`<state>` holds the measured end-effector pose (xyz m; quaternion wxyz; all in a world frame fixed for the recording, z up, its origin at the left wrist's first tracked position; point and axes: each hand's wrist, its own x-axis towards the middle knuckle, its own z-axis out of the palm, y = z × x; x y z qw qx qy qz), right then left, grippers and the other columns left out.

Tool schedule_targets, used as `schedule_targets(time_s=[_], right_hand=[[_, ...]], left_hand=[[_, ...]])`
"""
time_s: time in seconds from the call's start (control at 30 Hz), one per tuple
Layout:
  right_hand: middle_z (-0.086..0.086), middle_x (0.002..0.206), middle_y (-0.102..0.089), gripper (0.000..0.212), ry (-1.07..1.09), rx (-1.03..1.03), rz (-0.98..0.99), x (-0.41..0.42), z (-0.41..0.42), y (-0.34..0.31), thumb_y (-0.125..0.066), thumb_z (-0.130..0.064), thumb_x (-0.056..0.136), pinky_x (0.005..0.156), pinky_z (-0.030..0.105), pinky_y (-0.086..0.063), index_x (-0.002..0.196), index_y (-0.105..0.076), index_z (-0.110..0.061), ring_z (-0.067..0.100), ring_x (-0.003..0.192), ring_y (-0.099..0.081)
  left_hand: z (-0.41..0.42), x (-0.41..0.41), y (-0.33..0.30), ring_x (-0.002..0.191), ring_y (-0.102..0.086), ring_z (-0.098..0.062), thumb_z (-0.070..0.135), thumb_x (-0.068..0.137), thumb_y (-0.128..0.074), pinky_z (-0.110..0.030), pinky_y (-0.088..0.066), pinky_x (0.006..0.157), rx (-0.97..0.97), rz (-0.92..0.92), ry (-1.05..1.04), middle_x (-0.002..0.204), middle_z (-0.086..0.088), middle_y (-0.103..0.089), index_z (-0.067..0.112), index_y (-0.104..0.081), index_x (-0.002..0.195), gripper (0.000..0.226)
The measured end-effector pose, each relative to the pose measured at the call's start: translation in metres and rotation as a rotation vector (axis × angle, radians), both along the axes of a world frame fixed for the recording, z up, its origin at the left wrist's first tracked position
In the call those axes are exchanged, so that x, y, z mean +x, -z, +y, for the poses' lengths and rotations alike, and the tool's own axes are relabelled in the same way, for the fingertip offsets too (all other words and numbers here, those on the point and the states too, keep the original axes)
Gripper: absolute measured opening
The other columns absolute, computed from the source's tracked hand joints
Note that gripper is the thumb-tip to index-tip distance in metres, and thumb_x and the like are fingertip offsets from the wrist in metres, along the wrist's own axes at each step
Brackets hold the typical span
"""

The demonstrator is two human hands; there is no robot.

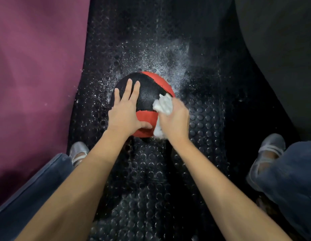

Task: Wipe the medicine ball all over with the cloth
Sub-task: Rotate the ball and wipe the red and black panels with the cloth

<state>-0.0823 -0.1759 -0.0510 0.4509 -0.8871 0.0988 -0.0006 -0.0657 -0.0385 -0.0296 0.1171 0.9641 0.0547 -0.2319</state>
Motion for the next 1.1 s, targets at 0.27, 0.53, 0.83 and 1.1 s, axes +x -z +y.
schedule_targets(time_s=[0.27, 0.53, 0.83, 1.1], right_hand=[[0.016, 0.091, -0.064, 0.013, 0.071, 0.025, 0.057, 0.024, 0.011, 0.003, -0.058, -0.01, 0.083, 0.07, 0.035, -0.045, 0.092, -0.061, 0.0, 0.03, 0.081, -0.057], [0.008, 0.078, -0.061, 0.014, 0.043, 0.019, 0.088, 0.056, 0.004, 0.004, -0.062, -0.015, 0.085, 0.05, 0.015, -0.03, 0.088, -0.063, -0.001, 0.017, 0.069, -0.05], [0.012, 0.083, -0.063, 0.015, -0.043, -0.027, 0.067, 0.052, 0.014, 0.003, -0.062, -0.019, 0.084, 0.065, 0.032, -0.042, 0.088, -0.06, -0.004, 0.026, 0.077, -0.056], [0.014, 0.089, -0.066, 0.017, 0.075, -0.001, 0.11, 0.046, 0.006, 0.006, -0.06, -0.01, 0.083, 0.064, 0.027, -0.037, 0.096, -0.064, 0.0, 0.026, 0.078, -0.057]], left_hand=[[0.014, -0.003, 0.004, 0.149, 0.005, -0.031, 0.052, 0.057, -0.087, -0.058, -0.033, 0.107, -0.084, -0.024, -0.081, 0.161, 0.015, 0.016, 0.031, 0.009, 0.154, 0.138], [0.022, -0.008, 0.001, 0.149, 0.002, -0.034, 0.051, 0.057, -0.087, -0.057, -0.026, 0.111, -0.1, -0.015, -0.115, 0.162, 0.007, 0.013, 0.025, 0.008, 0.155, 0.139], [0.01, -0.002, -0.005, 0.147, 0.003, -0.041, 0.053, 0.066, -0.082, -0.058, -0.035, 0.105, 0.044, 0.041, -0.047, 0.161, -0.001, 0.02, 0.035, 0.012, 0.153, 0.129], [0.012, -0.016, 0.001, 0.148, 0.005, -0.038, 0.05, 0.064, -0.083, -0.057, -0.037, 0.104, 0.038, 0.007, -0.059, 0.161, 0.002, 0.021, 0.037, 0.012, 0.152, 0.13]])
